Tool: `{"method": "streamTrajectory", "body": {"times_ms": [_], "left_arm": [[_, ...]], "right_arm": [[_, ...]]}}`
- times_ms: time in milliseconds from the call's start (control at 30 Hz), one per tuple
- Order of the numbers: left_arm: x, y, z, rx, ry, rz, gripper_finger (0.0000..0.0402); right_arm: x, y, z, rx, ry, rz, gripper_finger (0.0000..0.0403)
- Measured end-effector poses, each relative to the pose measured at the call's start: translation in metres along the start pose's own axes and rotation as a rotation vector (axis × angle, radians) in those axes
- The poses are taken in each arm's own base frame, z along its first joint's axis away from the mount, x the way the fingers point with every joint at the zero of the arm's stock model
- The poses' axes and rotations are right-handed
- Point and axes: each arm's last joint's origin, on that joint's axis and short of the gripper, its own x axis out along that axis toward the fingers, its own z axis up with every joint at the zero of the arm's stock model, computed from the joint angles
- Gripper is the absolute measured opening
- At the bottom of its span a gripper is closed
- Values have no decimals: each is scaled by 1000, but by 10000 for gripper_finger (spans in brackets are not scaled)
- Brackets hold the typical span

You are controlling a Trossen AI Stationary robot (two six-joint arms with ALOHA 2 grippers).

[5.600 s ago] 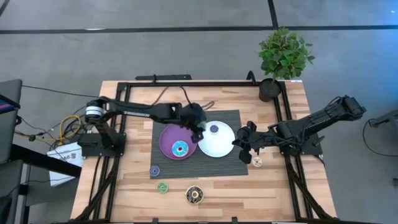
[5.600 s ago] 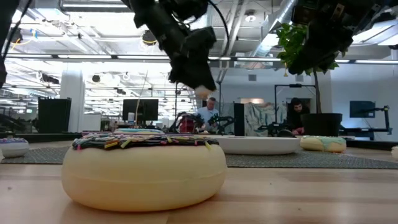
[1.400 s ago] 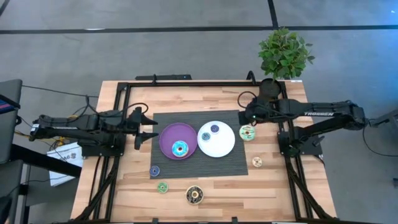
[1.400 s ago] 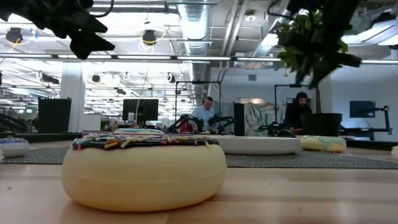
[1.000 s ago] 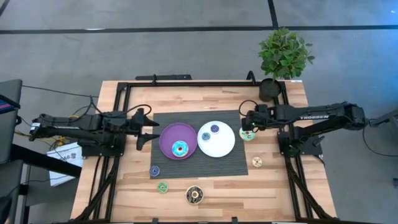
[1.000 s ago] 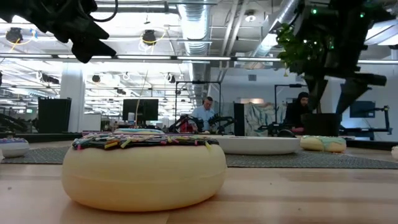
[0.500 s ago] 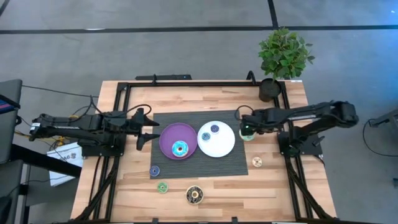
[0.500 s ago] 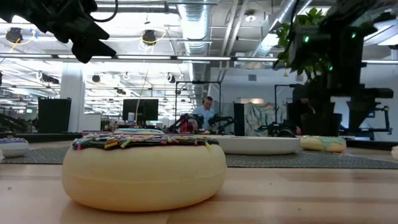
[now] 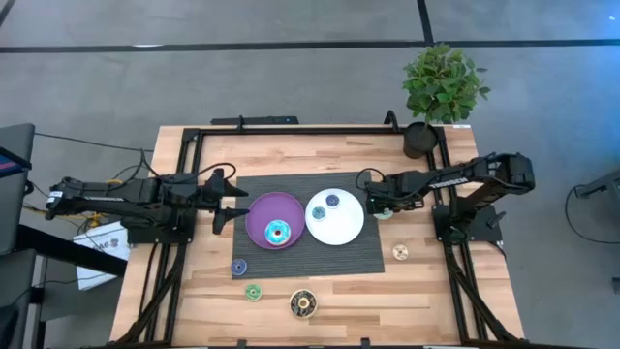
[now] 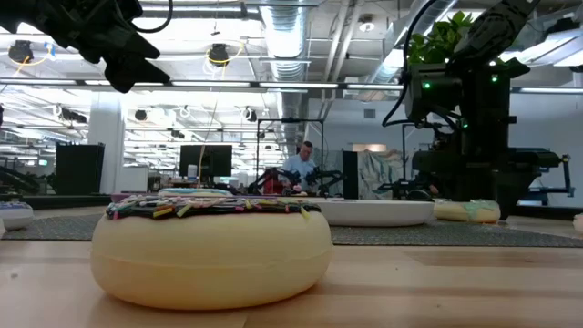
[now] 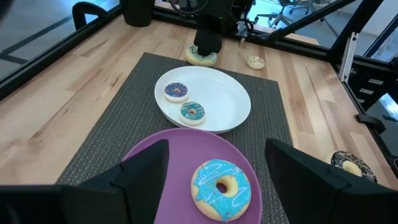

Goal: Pick & Place donuts
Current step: Put the large light green donut on the purple plate

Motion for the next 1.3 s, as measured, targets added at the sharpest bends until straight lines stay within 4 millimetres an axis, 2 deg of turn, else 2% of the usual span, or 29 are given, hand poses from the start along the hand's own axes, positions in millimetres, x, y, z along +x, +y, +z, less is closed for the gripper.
{"method": "streamTrajectory", "body": {"times_ms": [200, 300, 633, 767, 967, 1300], "left_arm": [[0, 0, 0, -31, 2, 1, 258], [0, 0, 0, -42, 3, 0, 258], [0, 2, 0, -42, -10, 52, 258], [0, 2, 0, -42, -10, 53, 258], [0, 2, 0, -42, -10, 54, 258], [0, 2, 0, -42, -10, 54, 258]], "right_arm": [[-3, -1, 0, 0, -2, 18, 283], [-3, -1, 0, 1, -4, 26, 267], [-4, 0, -2, -8, -8, 31, 131], [-4, 0, -2, -8, -7, 30, 97], [-6, 1, -4, -22, 0, 18, 88], [-37, 12, 2, -96, -10, -38, 88]]}}
